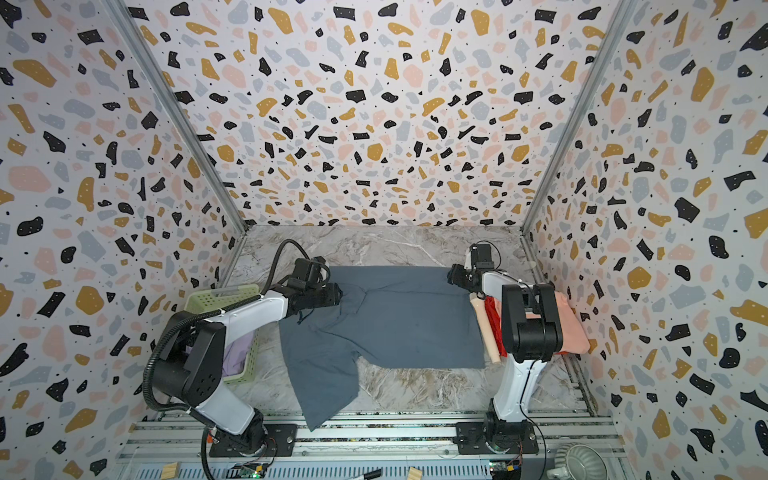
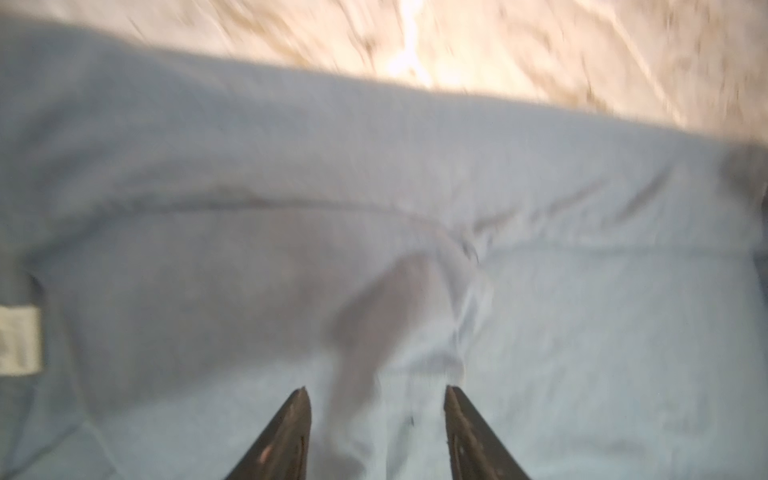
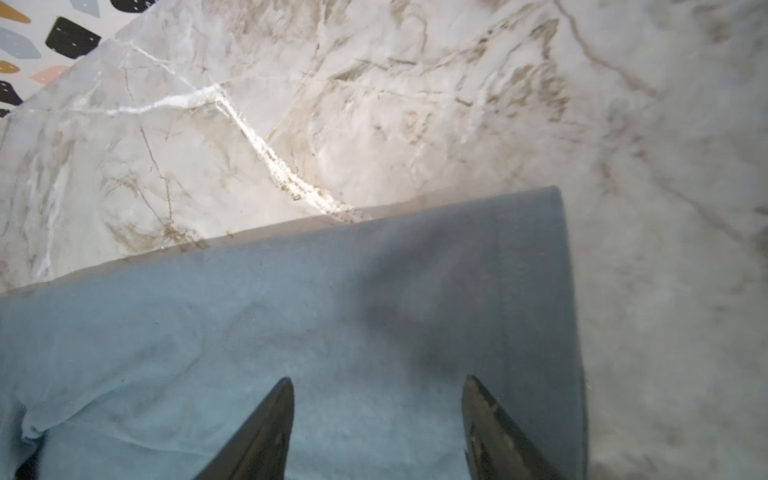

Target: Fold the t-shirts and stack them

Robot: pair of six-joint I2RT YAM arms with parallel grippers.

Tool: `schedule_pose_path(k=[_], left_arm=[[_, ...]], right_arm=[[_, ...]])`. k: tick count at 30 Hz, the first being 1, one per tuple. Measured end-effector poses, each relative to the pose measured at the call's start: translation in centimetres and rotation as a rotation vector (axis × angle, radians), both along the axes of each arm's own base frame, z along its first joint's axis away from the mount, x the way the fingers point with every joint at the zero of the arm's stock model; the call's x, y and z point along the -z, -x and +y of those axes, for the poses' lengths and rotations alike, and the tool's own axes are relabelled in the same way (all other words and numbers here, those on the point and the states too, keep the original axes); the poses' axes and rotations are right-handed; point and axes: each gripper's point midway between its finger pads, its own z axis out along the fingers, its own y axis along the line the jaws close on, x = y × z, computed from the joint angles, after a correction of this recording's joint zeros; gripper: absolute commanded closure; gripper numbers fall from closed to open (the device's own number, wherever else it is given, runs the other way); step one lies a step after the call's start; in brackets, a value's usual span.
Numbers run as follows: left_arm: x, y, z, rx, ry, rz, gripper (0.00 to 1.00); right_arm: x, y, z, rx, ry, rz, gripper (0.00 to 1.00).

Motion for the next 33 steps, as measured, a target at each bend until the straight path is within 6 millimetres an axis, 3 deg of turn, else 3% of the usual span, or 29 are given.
schedule_pose_path(k=[3,8,10,15,22,25,29,33], left_arm=[[1.3,-1.9,1.6,-0.074,0.009,0.004,0.44],[5.6,-2.6,3.7,-0.161,0.004,0.080,0.44],[5.3,-3.6,4.0,-0.180,0.021,0.060,0.44],[5.4,-6.6,4.9,-0.225,0.056,0.033,0.44],[5.1,-13.8,6.7,-0.273,0.097,-0.032,0.44],[4.9,-16.7,7.6,-0.279,0.112,-0.063,0.45],[4.6,-18.4,8.1,-0.248,0.100,-0.073,0.46],[3.9,-17.5,8.5,-0.225,0.073,-0.071,0.45]], right_arm=[[0.0,0.2,1.1,-0.020,-0.008,0.002,0.36],[1.0,0.3,2.1,-0.035,-0.023,0.021,0.36],[1.9,-0.1,2.3,-0.036,-0.033,0.030,0.36],[1.5,-3.6,3.2,-0.039,-0.072,-0.009,0.36],[1.1,-10.5,4.6,-0.052,-0.123,-0.092,0.36],[0.9,-12.5,5.2,-0.066,-0.141,-0.125,0.37],[0.7,-13.0,5.7,-0.089,-0.153,-0.137,0.37],[0.4,-12.1,5.7,-0.116,-0.132,-0.156,0.33]])
